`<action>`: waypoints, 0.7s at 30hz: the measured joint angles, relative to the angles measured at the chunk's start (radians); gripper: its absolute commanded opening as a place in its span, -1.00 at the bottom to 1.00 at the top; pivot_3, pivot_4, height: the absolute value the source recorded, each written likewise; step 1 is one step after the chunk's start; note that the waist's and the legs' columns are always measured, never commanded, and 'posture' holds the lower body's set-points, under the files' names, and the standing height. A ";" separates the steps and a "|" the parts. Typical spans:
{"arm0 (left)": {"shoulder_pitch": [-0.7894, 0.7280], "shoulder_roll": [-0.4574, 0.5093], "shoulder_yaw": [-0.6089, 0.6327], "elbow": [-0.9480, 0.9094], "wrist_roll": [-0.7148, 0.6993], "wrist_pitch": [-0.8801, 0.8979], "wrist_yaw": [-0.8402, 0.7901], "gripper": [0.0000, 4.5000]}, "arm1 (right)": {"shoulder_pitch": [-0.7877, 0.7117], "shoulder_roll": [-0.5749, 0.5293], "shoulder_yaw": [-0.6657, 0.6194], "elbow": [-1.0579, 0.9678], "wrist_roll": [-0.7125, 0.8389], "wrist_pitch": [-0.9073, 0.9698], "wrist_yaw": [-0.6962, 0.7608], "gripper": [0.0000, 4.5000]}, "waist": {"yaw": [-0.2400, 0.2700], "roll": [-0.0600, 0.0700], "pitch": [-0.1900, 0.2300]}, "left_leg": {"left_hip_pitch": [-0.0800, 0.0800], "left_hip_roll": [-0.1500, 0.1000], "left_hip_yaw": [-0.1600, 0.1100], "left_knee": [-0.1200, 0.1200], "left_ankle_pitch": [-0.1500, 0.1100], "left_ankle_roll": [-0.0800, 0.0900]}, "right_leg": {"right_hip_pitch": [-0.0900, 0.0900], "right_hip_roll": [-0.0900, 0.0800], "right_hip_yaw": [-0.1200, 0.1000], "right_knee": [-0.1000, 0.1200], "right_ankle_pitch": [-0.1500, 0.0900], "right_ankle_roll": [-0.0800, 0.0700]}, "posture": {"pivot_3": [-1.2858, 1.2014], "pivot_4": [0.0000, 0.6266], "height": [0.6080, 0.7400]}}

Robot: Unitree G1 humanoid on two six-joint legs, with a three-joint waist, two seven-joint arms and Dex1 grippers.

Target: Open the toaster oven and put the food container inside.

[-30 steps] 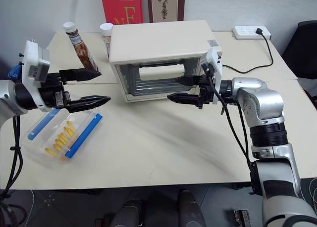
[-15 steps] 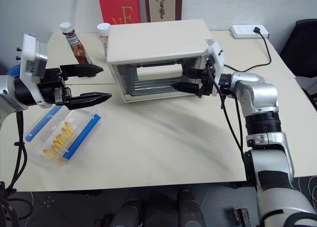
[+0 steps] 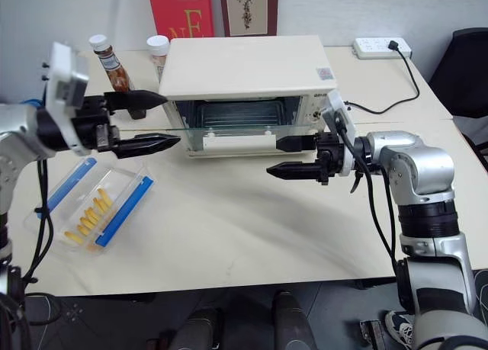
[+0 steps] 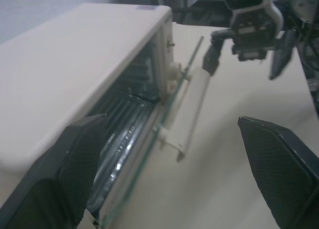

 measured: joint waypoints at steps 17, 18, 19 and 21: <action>-0.186 -0.098 -0.180 0.317 0.249 -0.185 -0.227 -0.65 | 0.244 0.098 -0.048 -0.260 0.057 -0.026 -0.252 1.00 | -0.004 0.000 0.000 | 0.001 0.000 0.000 0.000 0.000 0.000 | 0.000 0.001 0.001 0.002 0.000 0.000 | 0.03 -0.52 1.00; -0.185 -0.103 -0.165 0.317 0.240 -0.184 -0.236 -0.82 | 0.253 0.099 -0.054 -0.278 0.070 -0.015 -0.272 1.00 | -0.004 0.000 0.000 | 0.001 0.000 0.000 0.000 0.000 0.000 | 0.000 0.001 0.001 0.001 0.000 0.000 | 0.03 -0.52 1.00; -0.185 -0.104 -0.149 0.314 0.227 -0.182 -0.246 -0.93 | 0.259 0.102 -0.056 -0.286 0.080 -0.011 -0.284 1.00 | -0.004 0.000 0.000 | 0.000 0.001 0.000 0.000 0.000 0.000 | 0.000 0.001 0.001 0.001 0.000 0.000 | 0.03 -0.52 1.00; -0.174 -0.096 -0.125 0.285 0.208 -0.171 -0.270 -0.99 | 0.268 0.102 -0.057 -0.301 0.092 -0.010 -0.302 1.00 | -0.004 0.000 0.000 | 0.000 0.001 0.000 0.000 0.000 0.000 | 0.000 0.001 0.001 0.001 0.000 0.000 | 0.03 -0.52 1.00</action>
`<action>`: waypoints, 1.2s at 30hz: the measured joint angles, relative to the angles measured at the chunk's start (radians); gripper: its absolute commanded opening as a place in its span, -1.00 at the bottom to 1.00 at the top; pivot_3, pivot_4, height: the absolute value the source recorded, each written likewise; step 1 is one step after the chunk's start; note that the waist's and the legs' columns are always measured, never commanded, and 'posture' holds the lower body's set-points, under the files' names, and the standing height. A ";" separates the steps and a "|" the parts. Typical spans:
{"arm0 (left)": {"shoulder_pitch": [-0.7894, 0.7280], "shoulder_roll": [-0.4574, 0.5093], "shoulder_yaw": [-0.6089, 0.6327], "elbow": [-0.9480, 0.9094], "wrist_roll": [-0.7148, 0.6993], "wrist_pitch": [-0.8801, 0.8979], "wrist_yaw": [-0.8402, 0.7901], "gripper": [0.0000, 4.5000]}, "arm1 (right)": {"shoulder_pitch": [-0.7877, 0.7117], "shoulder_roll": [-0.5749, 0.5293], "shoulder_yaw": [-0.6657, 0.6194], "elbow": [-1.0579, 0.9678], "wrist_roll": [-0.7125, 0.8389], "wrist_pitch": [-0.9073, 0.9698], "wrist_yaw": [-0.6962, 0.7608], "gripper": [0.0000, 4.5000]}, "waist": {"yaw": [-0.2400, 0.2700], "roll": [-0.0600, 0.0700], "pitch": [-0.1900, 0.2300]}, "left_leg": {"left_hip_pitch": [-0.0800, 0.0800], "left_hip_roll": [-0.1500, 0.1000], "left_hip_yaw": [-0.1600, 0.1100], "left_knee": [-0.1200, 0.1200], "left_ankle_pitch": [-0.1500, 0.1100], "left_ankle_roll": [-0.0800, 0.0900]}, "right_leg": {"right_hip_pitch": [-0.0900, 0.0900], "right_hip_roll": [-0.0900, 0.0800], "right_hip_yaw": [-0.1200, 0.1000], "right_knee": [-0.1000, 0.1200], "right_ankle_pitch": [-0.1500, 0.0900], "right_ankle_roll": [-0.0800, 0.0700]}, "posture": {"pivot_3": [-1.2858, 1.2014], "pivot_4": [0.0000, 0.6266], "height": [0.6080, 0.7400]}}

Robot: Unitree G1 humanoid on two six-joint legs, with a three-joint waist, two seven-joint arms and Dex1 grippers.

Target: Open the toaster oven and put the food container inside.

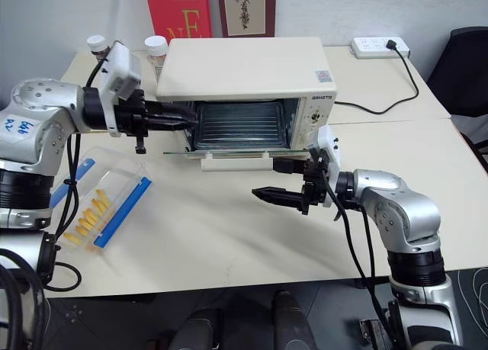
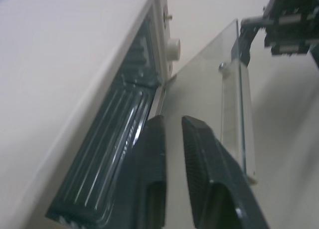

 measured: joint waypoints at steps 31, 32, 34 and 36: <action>0.239 -0.086 -0.174 -0.025 0.308 -0.238 -0.007 -0.99 | 0.500 -0.256 -0.447 -0.414 0.301 0.090 -0.157 1.00 | 0.027 -0.001 0.000 | 0.001 0.000 0.000 0.005 0.000 0.001 | 0.003 0.001 0.001 -0.001 0.000 0.000 | 0.03 -0.52 1.00; 0.246 -0.087 -0.181 -0.025 0.322 -0.242 0.004 -0.99 | 0.501 -0.267 -0.473 -0.424 0.332 0.094 -0.162 1.00 | 0.027 -0.001 0.000 | 0.002 0.000 -0.001 0.006 0.000 0.001 | 0.003 0.001 0.001 0.000 0.000 0.000 | 0.03 -0.52 1.00; 0.257 -0.094 -0.187 -0.029 0.350 -0.247 0.030 -0.99 | 0.495 -0.285 -0.510 -0.432 0.394 0.100 -0.190 1.00 | 0.028 -0.001 0.000 | 0.004 0.000 -0.001 0.006 0.000 0.001 | 0.007 0.001 0.001 -0.001 0.000 0.000 | 0.03 -0.52 1.00; 0.270 -0.104 -0.194 -0.043 0.371 -0.244 0.052 -0.99 | 0.476 -0.305 -0.517 -0.431 0.430 0.101 -0.218 1.00 | 0.028 -0.001 0.000 | 0.006 0.000 -0.002 0.006 0.000 0.002 | 0.009 0.001 0.001 -0.002 0.000 0.000 | 0.03 -0.52 1.00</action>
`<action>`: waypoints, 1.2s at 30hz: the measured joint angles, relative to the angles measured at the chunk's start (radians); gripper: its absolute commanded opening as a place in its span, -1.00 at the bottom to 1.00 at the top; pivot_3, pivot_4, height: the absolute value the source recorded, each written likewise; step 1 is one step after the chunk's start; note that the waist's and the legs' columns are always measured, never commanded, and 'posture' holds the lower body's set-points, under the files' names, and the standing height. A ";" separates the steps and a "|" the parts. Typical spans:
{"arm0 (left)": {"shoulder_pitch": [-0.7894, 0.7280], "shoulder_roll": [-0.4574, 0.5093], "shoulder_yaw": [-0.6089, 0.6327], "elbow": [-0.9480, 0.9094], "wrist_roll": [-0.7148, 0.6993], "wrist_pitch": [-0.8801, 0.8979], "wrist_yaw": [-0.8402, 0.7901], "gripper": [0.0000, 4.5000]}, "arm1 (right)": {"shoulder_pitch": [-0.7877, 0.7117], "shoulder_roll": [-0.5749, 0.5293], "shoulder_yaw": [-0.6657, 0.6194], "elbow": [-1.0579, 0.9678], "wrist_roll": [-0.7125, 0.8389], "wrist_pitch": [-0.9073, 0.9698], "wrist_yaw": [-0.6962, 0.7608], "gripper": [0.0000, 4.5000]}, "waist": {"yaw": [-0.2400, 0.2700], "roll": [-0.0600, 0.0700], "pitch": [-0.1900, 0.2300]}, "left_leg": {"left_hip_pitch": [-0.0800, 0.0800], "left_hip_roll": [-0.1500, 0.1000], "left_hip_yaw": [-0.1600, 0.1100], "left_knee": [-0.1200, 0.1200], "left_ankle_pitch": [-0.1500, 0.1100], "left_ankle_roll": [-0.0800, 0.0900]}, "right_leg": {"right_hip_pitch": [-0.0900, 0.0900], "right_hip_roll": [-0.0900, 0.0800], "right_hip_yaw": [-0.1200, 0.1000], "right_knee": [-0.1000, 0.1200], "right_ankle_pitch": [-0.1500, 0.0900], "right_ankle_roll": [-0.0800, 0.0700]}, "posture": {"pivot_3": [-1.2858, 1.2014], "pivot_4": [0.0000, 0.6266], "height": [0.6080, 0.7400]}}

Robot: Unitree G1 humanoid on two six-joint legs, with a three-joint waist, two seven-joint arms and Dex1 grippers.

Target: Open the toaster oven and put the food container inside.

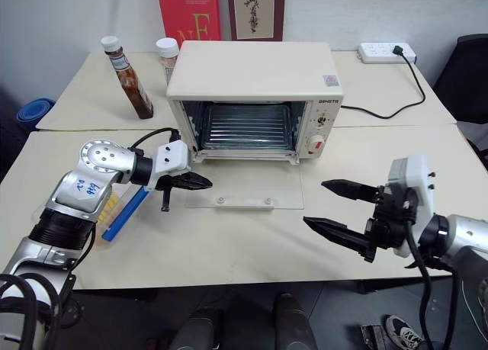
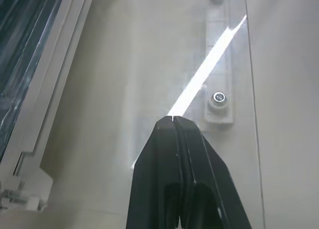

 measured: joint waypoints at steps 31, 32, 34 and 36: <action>0.939 0.010 1.581 -0.895 -0.509 1.324 0.228 0.99 | -0.707 0.115 0.669 0.641 -0.349 -0.219 0.479 1.00 | -0.004 -0.001 0.000 | 0.001 0.005 -0.002 -0.003 -0.002 -0.001 | -0.003 0.002 -0.004 -0.001 -0.003 -0.005 | 0.03 -0.52 1.00; 0.970 -0.022 1.600 -0.894 -0.511 1.325 0.270 0.99 | -0.716 0.123 0.682 0.657 -0.364 -0.229 0.494 1.00 | -0.003 -0.002 0.000 | 0.001 0.005 -0.002 -0.003 -0.002 -0.002 | -0.003 0.002 -0.004 0.000 -0.003 -0.005 | 0.03 -0.52 1.00; 0.999 -0.073 1.618 -0.897 -0.516 1.327 0.354 0.99 | -0.734 0.135 0.688 0.680 -0.371 -0.230 0.522 1.00 | -0.001 -0.001 0.000 | 0.001 0.004 -0.003 -0.003 -0.003 -0.004 | -0.002 0.000 -0.004 0.000 -0.003 -0.006 | 0.03 -0.52 1.00; 0.992 -0.105 1.618 -0.898 -0.537 1.328 0.428 0.99 | -0.747 0.142 0.688 0.691 -0.372 -0.230 0.537 1.00 | 0.000 -0.002 -0.001 | 0.001 0.004 -0.003 -0.003 -0.003 -0.005 | -0.002 0.000 -0.005 0.000 -0.003 -0.006 | 0.03 -0.52 1.00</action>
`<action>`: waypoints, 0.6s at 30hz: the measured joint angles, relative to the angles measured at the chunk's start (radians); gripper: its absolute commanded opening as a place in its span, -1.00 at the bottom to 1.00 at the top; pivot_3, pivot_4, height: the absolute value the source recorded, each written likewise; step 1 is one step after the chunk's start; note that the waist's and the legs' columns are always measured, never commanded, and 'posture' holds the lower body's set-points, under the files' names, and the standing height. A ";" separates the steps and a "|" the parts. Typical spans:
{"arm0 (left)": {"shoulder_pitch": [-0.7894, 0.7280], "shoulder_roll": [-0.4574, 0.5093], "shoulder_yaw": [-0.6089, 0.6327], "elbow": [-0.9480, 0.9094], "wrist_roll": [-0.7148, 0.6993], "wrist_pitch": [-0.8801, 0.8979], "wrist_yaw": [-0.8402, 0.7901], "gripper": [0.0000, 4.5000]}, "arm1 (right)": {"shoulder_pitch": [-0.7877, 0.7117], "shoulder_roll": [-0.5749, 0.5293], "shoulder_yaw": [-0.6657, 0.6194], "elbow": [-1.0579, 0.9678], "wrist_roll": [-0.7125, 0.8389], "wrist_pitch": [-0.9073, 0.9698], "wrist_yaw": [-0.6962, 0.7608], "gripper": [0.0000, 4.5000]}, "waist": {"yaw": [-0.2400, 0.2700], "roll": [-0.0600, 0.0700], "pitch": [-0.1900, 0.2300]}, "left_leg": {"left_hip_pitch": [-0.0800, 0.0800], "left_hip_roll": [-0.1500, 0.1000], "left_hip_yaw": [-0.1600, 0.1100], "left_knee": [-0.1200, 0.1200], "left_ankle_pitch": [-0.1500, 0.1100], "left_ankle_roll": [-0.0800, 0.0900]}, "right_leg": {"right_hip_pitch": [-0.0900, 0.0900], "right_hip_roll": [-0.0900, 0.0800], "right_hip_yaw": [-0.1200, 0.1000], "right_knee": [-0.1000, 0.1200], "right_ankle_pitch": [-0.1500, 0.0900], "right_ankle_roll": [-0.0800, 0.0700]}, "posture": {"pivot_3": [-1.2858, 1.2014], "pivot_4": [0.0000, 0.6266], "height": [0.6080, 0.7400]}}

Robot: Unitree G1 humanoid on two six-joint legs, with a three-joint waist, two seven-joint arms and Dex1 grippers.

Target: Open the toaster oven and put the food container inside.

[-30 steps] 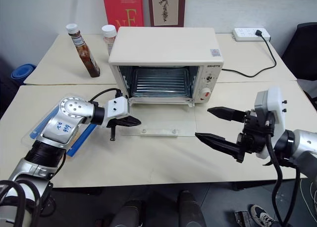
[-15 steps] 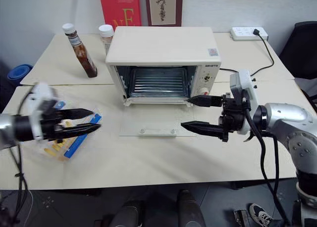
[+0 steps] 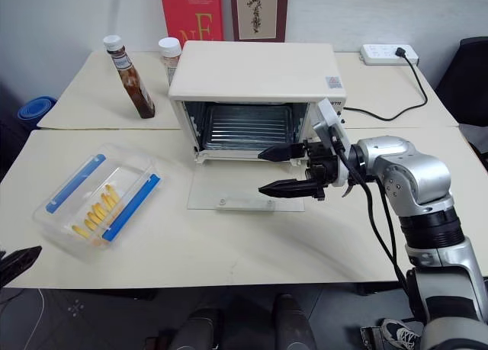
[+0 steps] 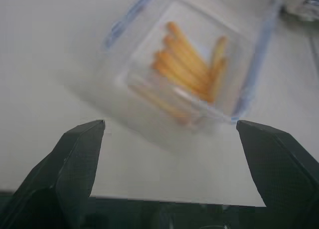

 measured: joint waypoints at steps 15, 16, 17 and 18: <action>-0.317 -0.268 0.049 0.151 -0.612 0.001 1.073 0.99 | -0.004 0.063 -0.009 0.041 -0.020 0.017 -0.036 1.00 | -0.002 -0.006 -0.004 | 0.000 0.008 0.000 0.004 -0.005 -0.009 | 0.000 0.005 -0.003 0.000 -0.001 -0.002 | 0.03 -0.52 1.00; -0.269 -0.251 0.017 0.175 -0.719 -0.040 1.168 0.99 | -0.009 0.069 -0.008 0.044 -0.023 0.018 -0.040 1.00 | -0.001 -0.006 -0.004 | 0.000 0.008 0.000 0.004 -0.005 -0.009 | 0.000 0.005 -0.003 0.001 -0.001 -0.002 | 0.03 -0.52 1.00; -0.184 -0.210 -0.041 0.200 -0.859 -0.111 1.276 0.99 | -0.012 0.072 -0.008 0.042 -0.023 0.019 -0.041 1.00 | 0.000 -0.007 -0.005 | 0.001 0.010 -0.001 0.005 -0.005 -0.010 | 0.000 0.005 -0.002 0.001 -0.001 -0.003 | 0.03 -0.52 1.00; -0.087 -0.156 -0.114 0.223 -1.007 -0.210 1.392 0.99 | -0.013 0.072 -0.010 0.041 -0.023 0.021 -0.043 1.00 | 0.001 -0.007 -0.005 | 0.001 0.011 -0.003 0.004 -0.006 -0.011 | 0.000 -0.001 0.000 0.002 -0.001 -0.003 | 0.03 -0.52 1.00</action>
